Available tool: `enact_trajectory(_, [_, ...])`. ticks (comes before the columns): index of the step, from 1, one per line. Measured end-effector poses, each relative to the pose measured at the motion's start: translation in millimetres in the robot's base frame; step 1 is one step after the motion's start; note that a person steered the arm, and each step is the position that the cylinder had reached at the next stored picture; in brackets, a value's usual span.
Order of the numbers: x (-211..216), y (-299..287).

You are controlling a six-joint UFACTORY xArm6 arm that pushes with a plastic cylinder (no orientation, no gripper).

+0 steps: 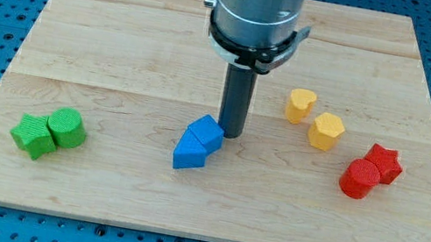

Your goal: Place the red star at the top center of the board

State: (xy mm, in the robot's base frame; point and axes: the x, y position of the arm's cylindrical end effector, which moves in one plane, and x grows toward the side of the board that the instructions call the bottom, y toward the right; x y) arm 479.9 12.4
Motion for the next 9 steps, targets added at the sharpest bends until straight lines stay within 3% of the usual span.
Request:
enact_trajectory(2, [27.6,-27.3])
enact_trajectory(5, [14.1,-19.7])
enact_trajectory(8, [13.0,13.6])
enact_trajectory(9, [28.1,77.1])
